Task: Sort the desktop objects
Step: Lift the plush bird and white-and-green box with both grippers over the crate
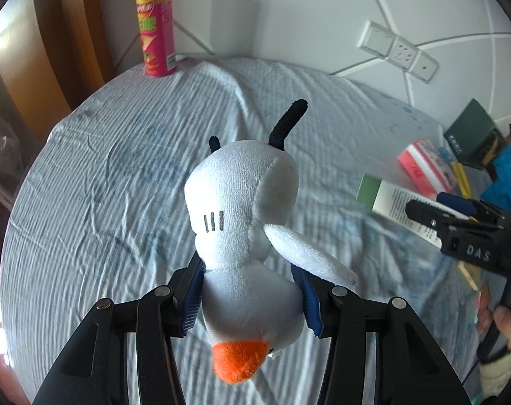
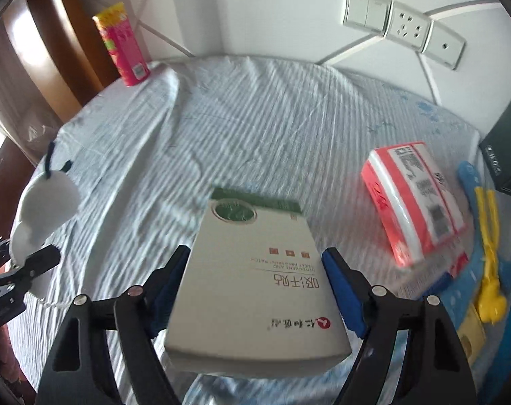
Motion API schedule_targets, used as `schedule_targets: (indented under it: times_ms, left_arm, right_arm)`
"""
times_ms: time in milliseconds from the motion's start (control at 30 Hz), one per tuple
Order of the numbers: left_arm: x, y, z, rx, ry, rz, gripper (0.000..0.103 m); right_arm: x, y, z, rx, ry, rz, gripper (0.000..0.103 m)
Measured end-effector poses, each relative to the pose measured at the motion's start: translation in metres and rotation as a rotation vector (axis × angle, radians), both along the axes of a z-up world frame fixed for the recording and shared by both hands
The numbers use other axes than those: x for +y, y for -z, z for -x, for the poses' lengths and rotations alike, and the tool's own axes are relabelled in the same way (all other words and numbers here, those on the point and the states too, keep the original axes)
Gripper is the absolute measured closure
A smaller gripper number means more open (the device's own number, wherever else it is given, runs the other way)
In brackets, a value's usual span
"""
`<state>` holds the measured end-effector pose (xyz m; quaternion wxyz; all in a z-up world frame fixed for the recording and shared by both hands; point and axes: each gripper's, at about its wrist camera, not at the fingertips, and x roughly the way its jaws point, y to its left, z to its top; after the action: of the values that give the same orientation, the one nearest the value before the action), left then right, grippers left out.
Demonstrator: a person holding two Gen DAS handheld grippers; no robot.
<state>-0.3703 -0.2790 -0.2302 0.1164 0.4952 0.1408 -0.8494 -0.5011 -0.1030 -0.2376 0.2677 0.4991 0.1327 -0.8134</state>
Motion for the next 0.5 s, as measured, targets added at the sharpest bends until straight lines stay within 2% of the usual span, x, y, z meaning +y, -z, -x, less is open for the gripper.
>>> schedule_targets:
  times_ms: [233,500]
  left_arm:
    - [0.030,-0.034,-0.021,0.040,0.019,0.012,0.054]
    - [0.076,-0.081,-0.049,0.095,0.003,0.066,0.055]
  right_arm:
    - [0.021,-0.043,-0.045,0.056,-0.003,0.039,0.025]
    - [0.049,-0.104,-0.089,0.163,-0.042,0.112,0.025]
